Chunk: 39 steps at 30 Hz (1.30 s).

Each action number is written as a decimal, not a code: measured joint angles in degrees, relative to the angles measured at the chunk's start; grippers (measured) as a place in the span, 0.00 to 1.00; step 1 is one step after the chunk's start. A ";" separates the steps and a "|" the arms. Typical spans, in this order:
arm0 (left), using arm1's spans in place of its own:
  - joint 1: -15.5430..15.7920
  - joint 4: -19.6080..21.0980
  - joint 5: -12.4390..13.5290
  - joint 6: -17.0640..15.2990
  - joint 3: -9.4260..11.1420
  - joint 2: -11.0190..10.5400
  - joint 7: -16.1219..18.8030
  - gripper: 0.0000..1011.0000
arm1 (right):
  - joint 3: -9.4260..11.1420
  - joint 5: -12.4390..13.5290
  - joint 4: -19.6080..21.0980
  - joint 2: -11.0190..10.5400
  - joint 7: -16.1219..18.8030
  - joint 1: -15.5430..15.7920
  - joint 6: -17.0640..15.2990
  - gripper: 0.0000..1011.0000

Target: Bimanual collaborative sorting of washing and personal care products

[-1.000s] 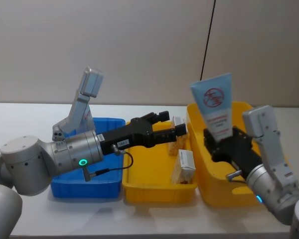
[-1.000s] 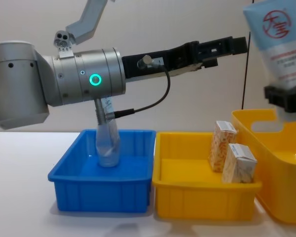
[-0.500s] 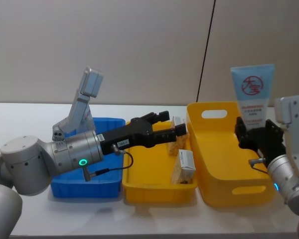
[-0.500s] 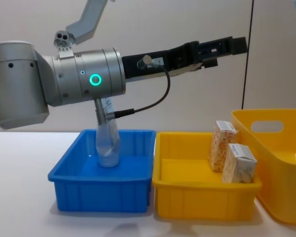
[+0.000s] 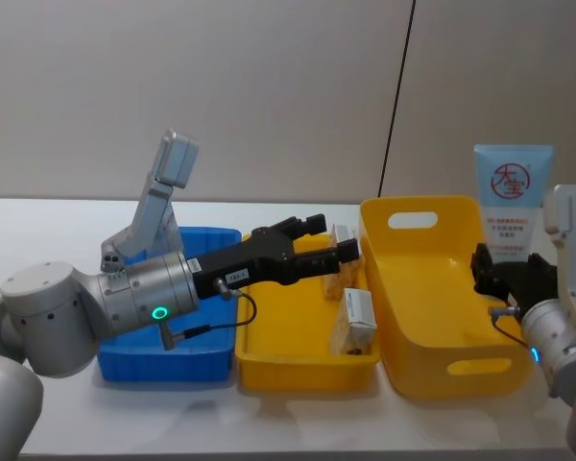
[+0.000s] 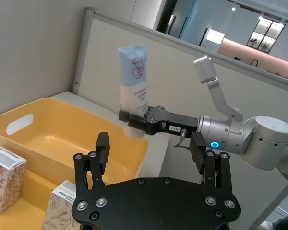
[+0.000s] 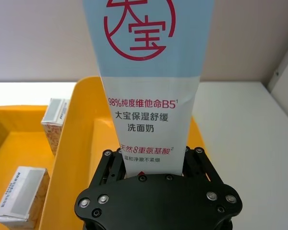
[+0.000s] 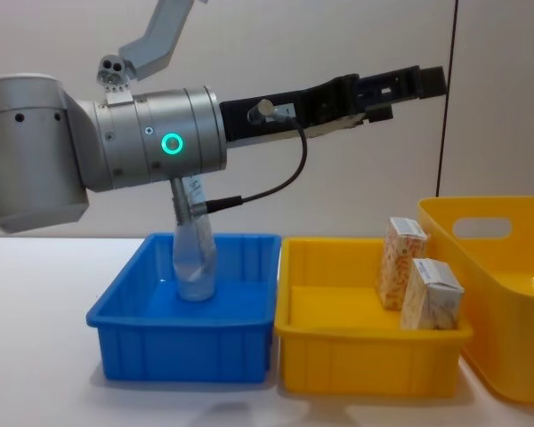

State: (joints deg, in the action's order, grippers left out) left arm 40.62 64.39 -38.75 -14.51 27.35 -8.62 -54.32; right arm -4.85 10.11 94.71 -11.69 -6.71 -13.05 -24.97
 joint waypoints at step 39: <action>0.00 0.00 0.00 0.00 0.00 0.00 0.00 0.99 | 1.18 0.40 -3.36 3.44 -2.33 -1.94 -4.31 0.94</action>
State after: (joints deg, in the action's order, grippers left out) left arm 40.63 64.39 -38.75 -14.51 27.35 -8.62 -54.32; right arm -3.67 10.51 91.35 -8.24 -9.04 -14.99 -29.28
